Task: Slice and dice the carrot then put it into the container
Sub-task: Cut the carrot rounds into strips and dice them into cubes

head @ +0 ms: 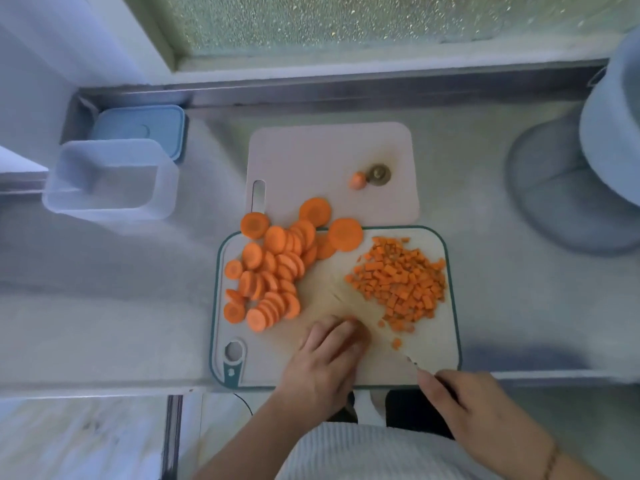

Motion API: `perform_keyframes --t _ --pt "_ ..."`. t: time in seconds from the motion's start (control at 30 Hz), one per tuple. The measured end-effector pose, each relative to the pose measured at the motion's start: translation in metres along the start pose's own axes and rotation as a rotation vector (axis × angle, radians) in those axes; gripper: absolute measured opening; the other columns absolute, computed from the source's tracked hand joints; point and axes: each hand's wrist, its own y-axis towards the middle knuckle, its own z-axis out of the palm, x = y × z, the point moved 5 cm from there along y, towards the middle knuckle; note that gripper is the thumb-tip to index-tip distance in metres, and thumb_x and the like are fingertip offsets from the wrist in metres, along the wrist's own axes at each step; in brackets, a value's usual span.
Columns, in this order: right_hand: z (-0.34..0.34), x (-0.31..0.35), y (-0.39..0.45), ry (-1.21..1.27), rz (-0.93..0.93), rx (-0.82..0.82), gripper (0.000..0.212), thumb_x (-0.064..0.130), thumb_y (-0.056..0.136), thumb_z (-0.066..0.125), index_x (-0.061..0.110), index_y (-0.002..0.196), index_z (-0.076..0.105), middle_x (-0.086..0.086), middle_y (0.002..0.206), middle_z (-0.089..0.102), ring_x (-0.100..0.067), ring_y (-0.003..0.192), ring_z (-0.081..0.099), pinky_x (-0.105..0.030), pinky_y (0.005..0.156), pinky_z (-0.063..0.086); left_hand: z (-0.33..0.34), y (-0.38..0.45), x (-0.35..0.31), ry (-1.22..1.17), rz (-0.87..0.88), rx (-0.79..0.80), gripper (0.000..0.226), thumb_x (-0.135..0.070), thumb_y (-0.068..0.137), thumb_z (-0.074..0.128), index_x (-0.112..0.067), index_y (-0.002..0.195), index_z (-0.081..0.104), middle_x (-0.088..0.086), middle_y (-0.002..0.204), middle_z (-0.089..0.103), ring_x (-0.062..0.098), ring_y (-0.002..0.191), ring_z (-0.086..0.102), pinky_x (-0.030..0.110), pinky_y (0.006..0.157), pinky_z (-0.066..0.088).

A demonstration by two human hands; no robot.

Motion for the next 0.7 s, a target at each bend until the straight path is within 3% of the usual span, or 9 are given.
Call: perform_keyframes --t 0.17,0.3,0.4,0.6,0.7 --pt "0.006 -0.006 -0.004 0.052 0.025 -0.039 0.058 0.07 0.079 0.029 0.02 0.052 0.034 0.005 0.044 0.043 -0.009 0.044 0.041 -0.021 0.047 0.03 -0.008 -0.002 0.01 -0.051 0.12 0.037 0.033 -0.001 0.089 0.051 -0.005 0.113 0.074 0.005 0.128 0.067 0.028 0.127 0.056 0.052 0.111 0.041" --pt "0.011 0.001 -0.006 0.042 0.017 -0.057 0.058 0.068 0.082 0.028 0.02 0.049 0.034 0.006 0.043 0.045 -0.01 0.044 0.044 -0.021 0.047 0.032 -0.013 -0.003 0.011 -0.036 -0.009 -0.036 0.019 -0.008 0.091 0.064 -0.007 0.107 0.075 0.007 0.123 0.067 0.035 0.115 0.058 0.05 0.098 0.047" --pt "0.015 0.003 -0.004 0.055 0.02 -0.087 0.062 0.071 0.083 0.025 0.02 0.05 0.036 0.007 0.045 0.048 -0.01 0.046 0.048 -0.021 0.048 0.035 -0.009 0.003 0.011 0.013 -0.127 -0.075 0.023 -0.018 0.09 0.074 -0.006 0.11 0.074 0.009 0.124 0.066 0.034 0.112 0.057 0.046 0.098 0.048" --pt "0.015 0.008 -0.01 0.05 0.011 -0.067 0.059 0.069 0.082 0.025 0.021 0.052 0.038 0.011 0.05 0.052 -0.009 0.051 0.049 -0.022 0.052 0.037 -0.005 0.001 0.0 0.012 -0.071 -0.031 0.023 -0.014 0.09 0.072 -0.006 0.112 0.073 0.008 0.125 0.065 0.036 0.117 0.055 0.043 0.102 0.045" --pt "0.018 0.005 -0.019 0.056 -0.007 -0.068 0.059 0.069 0.085 0.024 0.023 0.059 0.049 0.005 0.062 0.061 -0.008 0.061 0.057 -0.022 0.063 0.043 -0.005 0.002 -0.002 0.01 -0.038 -0.023 0.024 -0.01 0.088 0.072 -0.004 0.112 0.074 0.009 0.122 0.067 0.035 0.117 0.057 0.044 0.1 0.048"
